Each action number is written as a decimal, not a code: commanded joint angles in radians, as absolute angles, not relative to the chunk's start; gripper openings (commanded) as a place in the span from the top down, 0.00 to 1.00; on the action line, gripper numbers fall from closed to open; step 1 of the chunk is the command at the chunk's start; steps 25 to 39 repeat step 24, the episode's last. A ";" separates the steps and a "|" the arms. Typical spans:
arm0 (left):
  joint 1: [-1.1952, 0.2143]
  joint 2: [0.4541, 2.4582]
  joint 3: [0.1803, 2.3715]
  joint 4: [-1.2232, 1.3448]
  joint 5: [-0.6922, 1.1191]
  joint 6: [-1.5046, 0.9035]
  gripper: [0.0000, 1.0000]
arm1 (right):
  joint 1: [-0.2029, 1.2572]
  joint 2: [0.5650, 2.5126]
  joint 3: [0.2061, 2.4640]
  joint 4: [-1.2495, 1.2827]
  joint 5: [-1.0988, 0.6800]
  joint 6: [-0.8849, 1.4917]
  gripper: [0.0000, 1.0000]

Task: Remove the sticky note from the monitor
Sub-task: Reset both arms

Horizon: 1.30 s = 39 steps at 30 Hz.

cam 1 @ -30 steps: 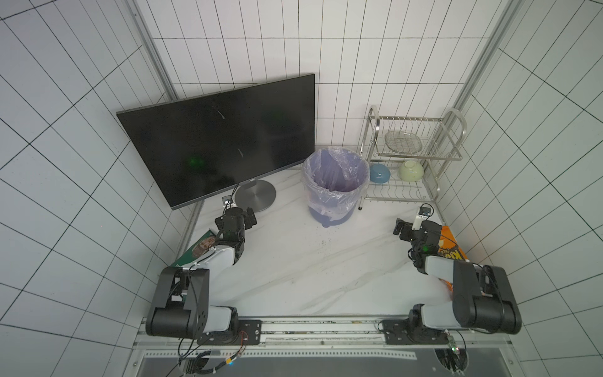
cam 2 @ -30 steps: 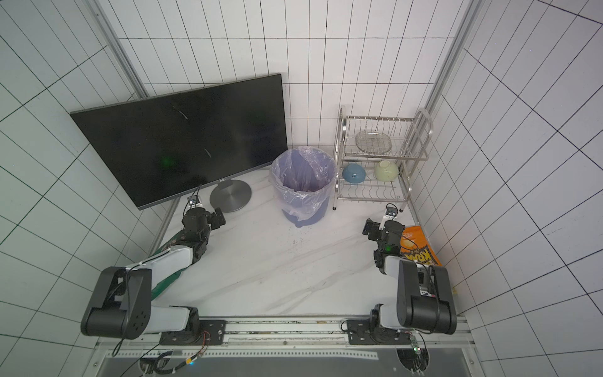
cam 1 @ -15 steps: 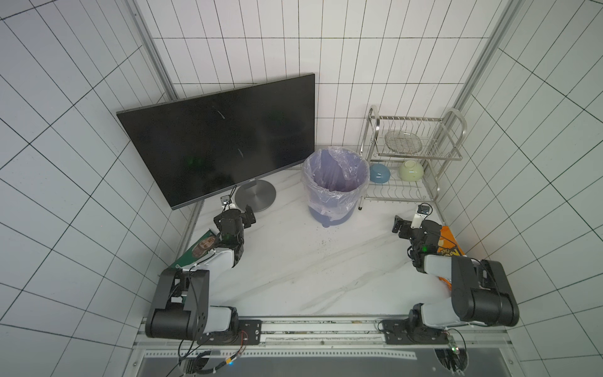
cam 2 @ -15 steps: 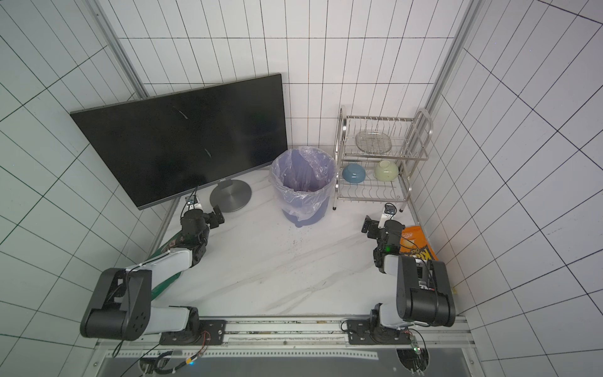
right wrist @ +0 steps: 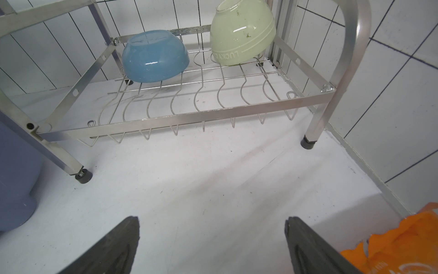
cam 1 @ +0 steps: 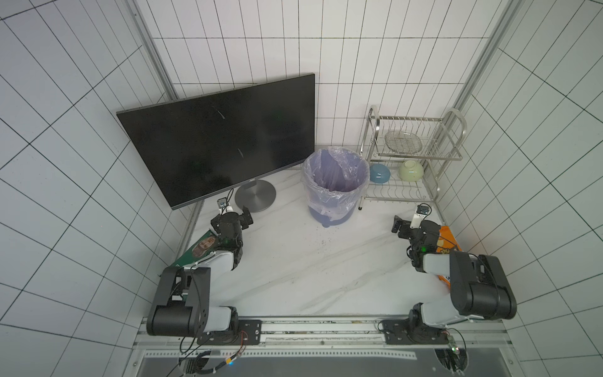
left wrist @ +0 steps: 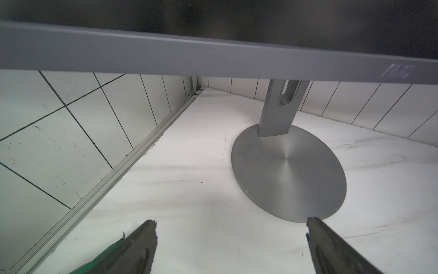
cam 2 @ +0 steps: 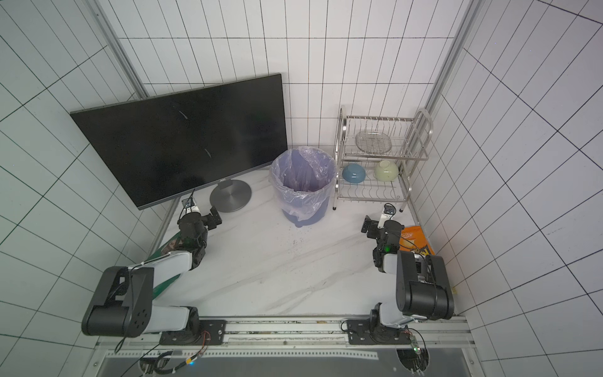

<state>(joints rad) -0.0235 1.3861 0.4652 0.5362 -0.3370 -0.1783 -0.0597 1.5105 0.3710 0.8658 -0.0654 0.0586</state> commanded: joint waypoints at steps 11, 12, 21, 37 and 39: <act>0.012 1.449 0.424 0.715 -0.293 -0.166 0.01 | -0.045 1.528 0.410 0.833 0.031 0.063 0.01; 0.013 1.451 0.426 0.710 -0.291 -0.166 0.02 | -0.039 1.530 0.412 0.830 0.041 0.058 0.01; 0.023 1.460 0.427 0.712 -0.330 -0.196 0.01 | -0.017 1.536 0.433 0.799 0.070 0.040 0.01; 0.024 1.464 0.429 0.712 -0.325 -0.194 0.02 | -0.016 1.532 0.428 0.805 0.069 0.038 0.01; 0.024 1.464 0.429 0.712 -0.325 -0.194 0.02 | -0.016 1.532 0.428 0.805 0.069 0.038 0.01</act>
